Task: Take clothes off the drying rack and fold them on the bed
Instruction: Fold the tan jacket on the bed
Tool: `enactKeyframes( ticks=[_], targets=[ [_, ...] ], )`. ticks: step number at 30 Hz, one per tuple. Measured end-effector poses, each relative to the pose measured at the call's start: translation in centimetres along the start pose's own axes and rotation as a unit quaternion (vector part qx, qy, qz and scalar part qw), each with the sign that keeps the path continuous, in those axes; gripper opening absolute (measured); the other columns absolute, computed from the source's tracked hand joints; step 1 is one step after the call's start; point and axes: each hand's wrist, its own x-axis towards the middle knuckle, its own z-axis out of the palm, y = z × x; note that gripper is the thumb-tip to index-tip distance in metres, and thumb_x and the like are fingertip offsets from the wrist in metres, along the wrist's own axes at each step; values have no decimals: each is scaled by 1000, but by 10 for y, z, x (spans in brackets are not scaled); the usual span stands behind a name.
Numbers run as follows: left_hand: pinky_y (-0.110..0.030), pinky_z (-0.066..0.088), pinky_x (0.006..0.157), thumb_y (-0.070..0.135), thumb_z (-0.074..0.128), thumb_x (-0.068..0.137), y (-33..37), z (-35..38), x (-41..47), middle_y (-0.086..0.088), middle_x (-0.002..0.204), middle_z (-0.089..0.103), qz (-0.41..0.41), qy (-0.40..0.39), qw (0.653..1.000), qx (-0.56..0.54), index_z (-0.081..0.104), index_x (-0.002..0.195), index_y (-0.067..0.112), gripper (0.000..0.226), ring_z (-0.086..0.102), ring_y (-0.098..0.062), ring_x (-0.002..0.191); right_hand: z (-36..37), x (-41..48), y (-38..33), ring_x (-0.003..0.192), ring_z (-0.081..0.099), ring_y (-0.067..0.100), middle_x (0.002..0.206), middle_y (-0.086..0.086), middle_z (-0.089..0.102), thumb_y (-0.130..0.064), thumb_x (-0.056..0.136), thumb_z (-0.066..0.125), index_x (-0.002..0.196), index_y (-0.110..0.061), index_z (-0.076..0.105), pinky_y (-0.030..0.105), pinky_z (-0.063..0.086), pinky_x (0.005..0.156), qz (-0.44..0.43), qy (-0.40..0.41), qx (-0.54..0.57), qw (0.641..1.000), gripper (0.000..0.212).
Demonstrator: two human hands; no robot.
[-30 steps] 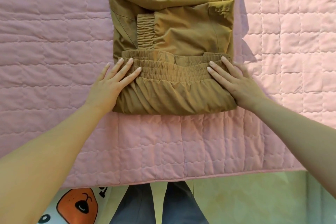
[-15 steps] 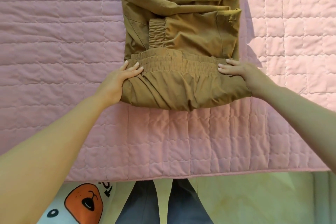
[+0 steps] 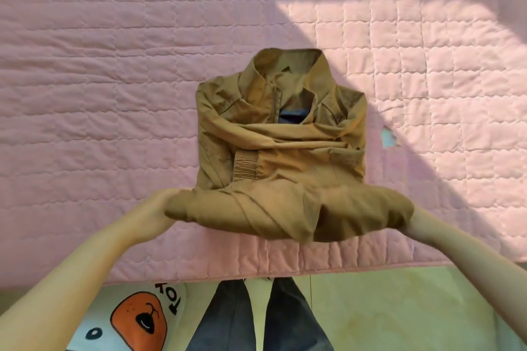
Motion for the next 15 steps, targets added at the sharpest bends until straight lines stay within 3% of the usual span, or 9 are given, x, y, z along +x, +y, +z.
enactKeyframes(
  ticks=[3, 6, 8, 9, 12, 15],
  targets=[
    [-1, 39, 72, 21, 52, 98, 23, -13, 9, 32, 93, 61, -19, 36, 999, -35, 58, 96, 51, 31, 56, 2, 99, -18, -3, -28, 106, 52, 10, 111, -7, 59, -13, 86, 69, 125, -16, 51, 26, 38, 90, -22, 79, 167, 983, 43],
    [3, 38, 67, 21, 48, 99, 50, -29, 36, 36, 80, 63, 17, 120, 988, -91, 56, 97, 37, 19, 56, 15, 91, -38, 10, -74, 98, 62, 7, 100, -9, 72, -58, 62, 80, 106, -15, 66, 22, 50, 83, -100, 92, 312, 940, 62],
    [-6, 43, 69, 23, 47, 101, 56, -38, 63, 25, 78, 67, 33, 208, 968, -139, 61, 97, 23, 15, 60, 10, 83, -47, 37, -88, 100, 64, 8, 98, -10, 73, -58, 80, 65, 102, -18, 67, 20, 52, 81, -71, 141, 383, 910, 46],
    [-15, 46, 72, 29, 48, 101, 54, -40, 82, 18, 81, 66, 34, 263, 951, -162, 60, 97, 18, 17, 60, -1, 84, -50, 55, -94, 103, 64, 8, 101, -10, 73, -61, 85, 56, 104, -21, 67, 23, 51, 84, -41, 178, 378, 907, 46],
    [-34, 44, 88, 53, 52, 93, 56, -36, 133, 8, 97, 60, -14, 348, 916, -198, 53, 102, 21, 33, 56, -14, 95, -53, 93, -115, 110, 60, 6, 117, -13, 65, -82, 65, 54, 122, -23, 62, 25, 45, 100, -23, 241, 331, 912, 82],
    [-34, 42, 94, 55, 47, 94, 57, -28, 160, 0, 113, 59, -87, 362, 913, -166, 51, 115, 17, 43, 55, -21, 107, -41, 109, -115, 101, 57, -1, 113, -17, 62, -64, 79, 65, 128, -25, 57, 14, 41, 93, -55, 289, 238, 926, 63]
  ],
)
